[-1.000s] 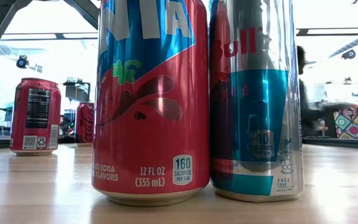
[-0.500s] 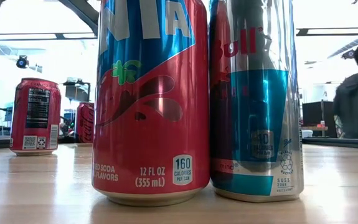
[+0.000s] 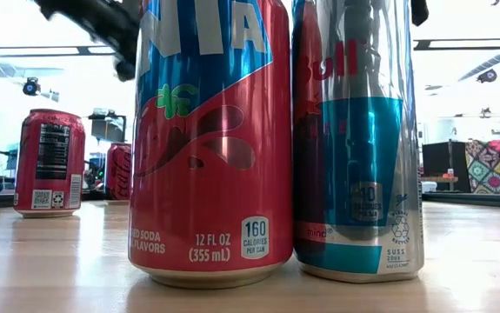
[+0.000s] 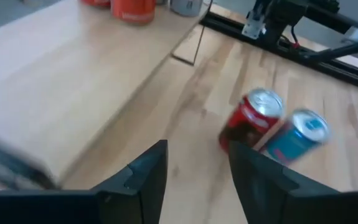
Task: Place canned beverage on shelf
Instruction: Put the red soda can aligned with the other red soda cans on the shelf
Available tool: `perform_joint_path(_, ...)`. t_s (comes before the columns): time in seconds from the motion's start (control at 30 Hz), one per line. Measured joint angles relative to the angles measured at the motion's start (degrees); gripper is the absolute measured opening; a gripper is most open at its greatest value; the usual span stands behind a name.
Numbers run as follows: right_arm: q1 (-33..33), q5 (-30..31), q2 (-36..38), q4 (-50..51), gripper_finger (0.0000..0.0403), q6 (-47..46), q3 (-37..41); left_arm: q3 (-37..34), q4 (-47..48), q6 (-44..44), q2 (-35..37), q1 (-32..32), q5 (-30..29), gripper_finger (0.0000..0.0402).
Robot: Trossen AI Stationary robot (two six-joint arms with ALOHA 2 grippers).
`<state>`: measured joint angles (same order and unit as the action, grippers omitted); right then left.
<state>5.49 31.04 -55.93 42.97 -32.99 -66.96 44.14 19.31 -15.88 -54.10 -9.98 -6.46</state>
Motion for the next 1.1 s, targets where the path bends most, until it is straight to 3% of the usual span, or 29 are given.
perform_joint_path(0.17, -2.0, -1.8, -0.8, -3.1, 0.0382, -1.9, 1.6, 0.0, 6.4, -11.0, 5.7, 12.3, -12.5, 0.0155)
perform_joint_path(0.3, -1.0, -4.9, -1.9, -3.1, 0.0382, -7.4, 4.8, -0.4, 8.8, -20.9, 4.4, 20.9, -19.6, 0.0176)
perform_joint_path(0.5, 3.6, -10.2, -3.7, -11.6, 0.0382, -10.0, 11.7, 1.2, 6.3, -30.9, -3.0, 30.3, -19.9, 0.0219)
perform_joint_path(0.7, 6.5, -12.0, -8.3, -20.4, 0.0382, -12.3, 15.1, 7.1, 6.7, -37.6, -13.4, 37.8, -21.7, 0.0226)
perform_joint_path(0.8, 6.9, -12.1, -11.7, -19.7, 0.038, -19.5, 14.8, 10.4, 7.1, -38.2, -18.2, 40.6, -21.9, 0.0226)
perform_joint_path(0.97, 11.1, -11.5, -16.4, -19.5, 0.0365, -28.5, 12.4, 17.1, 15.4, -38.1, -24.2, 43.9, -24.2, 0.0226)
perform_joint_path(1.1, 15.2, -7.0, -20.5, -19.1, 0.0348, -31.2, 7.4, 22.7, 26.3, -38.2, -26.1, 48.0, -28.0, 0.0226)
